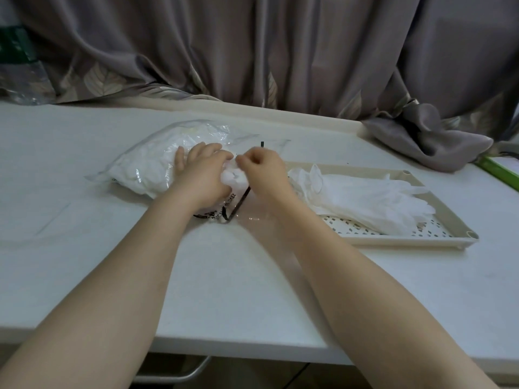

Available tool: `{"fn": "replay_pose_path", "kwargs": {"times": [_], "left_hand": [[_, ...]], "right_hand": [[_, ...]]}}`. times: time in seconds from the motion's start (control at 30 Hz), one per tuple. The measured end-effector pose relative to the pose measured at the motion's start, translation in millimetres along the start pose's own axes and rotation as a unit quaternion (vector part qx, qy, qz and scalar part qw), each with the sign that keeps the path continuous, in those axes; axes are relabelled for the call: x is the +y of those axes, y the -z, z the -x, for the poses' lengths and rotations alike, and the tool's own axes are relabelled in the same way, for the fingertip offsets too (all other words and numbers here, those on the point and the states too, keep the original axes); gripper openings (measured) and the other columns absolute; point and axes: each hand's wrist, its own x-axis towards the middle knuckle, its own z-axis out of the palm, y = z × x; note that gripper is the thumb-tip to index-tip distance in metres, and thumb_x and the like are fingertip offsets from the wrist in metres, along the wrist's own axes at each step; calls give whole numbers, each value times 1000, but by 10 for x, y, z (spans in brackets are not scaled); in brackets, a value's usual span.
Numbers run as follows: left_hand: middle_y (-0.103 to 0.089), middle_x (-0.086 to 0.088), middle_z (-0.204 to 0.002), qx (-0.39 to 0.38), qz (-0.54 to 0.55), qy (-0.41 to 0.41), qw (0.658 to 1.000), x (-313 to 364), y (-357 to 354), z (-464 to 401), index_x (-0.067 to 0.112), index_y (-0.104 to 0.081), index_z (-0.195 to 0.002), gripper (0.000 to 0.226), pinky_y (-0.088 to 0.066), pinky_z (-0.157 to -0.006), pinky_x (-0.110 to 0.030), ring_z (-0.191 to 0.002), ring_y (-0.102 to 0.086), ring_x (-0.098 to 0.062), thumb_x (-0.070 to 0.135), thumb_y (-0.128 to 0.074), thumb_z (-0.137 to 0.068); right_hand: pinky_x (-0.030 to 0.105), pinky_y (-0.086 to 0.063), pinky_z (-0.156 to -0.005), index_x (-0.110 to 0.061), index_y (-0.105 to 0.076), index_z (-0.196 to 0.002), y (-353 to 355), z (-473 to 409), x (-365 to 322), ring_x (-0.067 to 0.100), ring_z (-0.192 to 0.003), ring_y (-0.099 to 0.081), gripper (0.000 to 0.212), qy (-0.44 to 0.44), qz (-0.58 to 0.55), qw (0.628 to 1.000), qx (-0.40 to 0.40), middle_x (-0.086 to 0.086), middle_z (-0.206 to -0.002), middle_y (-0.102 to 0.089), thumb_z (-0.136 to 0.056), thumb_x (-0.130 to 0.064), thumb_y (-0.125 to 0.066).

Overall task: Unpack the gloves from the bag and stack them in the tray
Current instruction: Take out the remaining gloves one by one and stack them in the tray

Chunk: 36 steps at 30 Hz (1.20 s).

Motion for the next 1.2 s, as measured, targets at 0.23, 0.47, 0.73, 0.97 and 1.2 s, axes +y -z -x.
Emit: {"fn": "replay_pose_path", "kwargs": {"times": [0.23, 0.47, 0.73, 0.97, 1.2], "left_hand": [[-46, 4, -133, 79, -17, 9, 997, -46, -34, -67, 26, -54, -117, 37, -5, -114, -41, -129, -34, -22, 33, -61, -81], [-29, 2, -148, 55, -32, 26, 998, -6, -38, -6, 28, -54, -118, 43, 3, -115, -43, -140, -14, -22, 40, -61, -78], [-19, 7, -152, 73, -20, -70, 995, 424, -73, 89, 26, -49, -124, 61, 14, -111, -46, -143, 5, -17, 60, -63, -74], [-49, -3, -133, 100, -69, 27, 992, 162, -102, 86, 17, -53, -123, 37, 1, -114, -46, -136, -22, -25, 31, -54, -89], [-33, 2, -142, 151, -86, -29, 984, 556, 61, 243, 25, -24, -144, 80, 8, -110, -53, -141, -4, -27, 45, -65, -78]], "right_hand": [[22, -37, -51, -10, -47, -55, 507, -48, -258, 13, -49, -43, 24, -35, -619, 784, 24, 2, -54, -50, -77, -5, -38], [18, -33, -48, -13, -44, -52, 700, -15, -194, 10, -40, -39, 10, -63, -689, 720, 55, -1, -52, -44, -61, -13, -40], [31, -46, -75, -7, -53, -93, 793, 103, 19, 19, -83, -61, 27, -157, -545, 822, 51, 6, -85, -66, -98, -21, -31], [14, -25, -31, -13, -31, -49, 1131, 104, -78, 10, -30, -19, 33, -117, -706, 696, 58, -3, -40, -22, -81, -4, -31], [15, -20, -26, -13, -29, -51, 1384, 162, -59, 10, -26, -21, 20, -101, -762, 637, 60, -2, -38, -23, -67, -2, -33]]}}
